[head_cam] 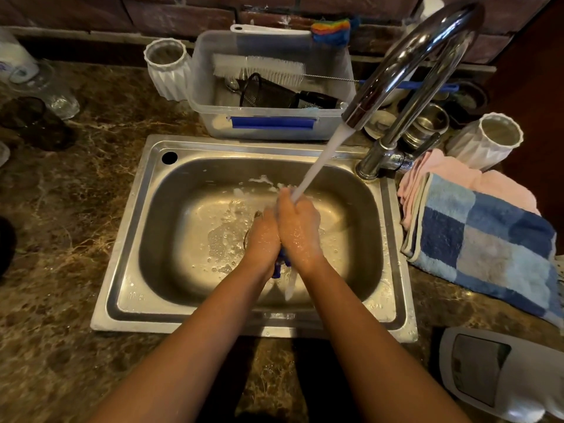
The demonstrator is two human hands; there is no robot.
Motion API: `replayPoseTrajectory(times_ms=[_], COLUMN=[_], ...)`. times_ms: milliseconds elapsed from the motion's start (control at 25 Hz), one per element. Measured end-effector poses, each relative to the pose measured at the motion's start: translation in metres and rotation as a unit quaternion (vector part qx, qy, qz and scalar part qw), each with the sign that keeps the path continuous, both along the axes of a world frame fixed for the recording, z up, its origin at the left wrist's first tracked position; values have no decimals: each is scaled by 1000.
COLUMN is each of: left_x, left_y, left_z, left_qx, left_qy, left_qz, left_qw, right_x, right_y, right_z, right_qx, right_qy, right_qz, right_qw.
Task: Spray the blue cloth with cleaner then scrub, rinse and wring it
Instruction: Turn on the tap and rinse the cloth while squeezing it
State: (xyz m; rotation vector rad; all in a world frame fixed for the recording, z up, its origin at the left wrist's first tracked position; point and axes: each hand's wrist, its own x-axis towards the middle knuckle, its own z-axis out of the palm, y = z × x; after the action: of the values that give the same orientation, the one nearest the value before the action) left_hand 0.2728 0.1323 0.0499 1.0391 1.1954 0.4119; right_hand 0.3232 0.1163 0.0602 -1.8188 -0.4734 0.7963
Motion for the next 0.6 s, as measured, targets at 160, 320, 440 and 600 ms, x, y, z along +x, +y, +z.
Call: replayPoseTrajectory(times_ms=[160, 320, 440, 600], left_x=[1, -6, -8, 8], left_y=[2, 8, 21, 9], left_z=[1, 3, 8, 16], left_qx=[132, -62, -304, -179], left_qy=[99, -47, -219, -179], left_qz=[-53, 48, 114, 54], left_qw=[985, 996, 920, 966], right_x=[18, 26, 8, -12], right_y=[13, 1, -22, -15], right_z=[1, 0, -8, -10], right_qx=[-78, 41, 74, 47], right_qy=[229, 337, -1, -204], right_qz=[-107, -172, 43, 37], right_qw=[964, 925, 996, 977])
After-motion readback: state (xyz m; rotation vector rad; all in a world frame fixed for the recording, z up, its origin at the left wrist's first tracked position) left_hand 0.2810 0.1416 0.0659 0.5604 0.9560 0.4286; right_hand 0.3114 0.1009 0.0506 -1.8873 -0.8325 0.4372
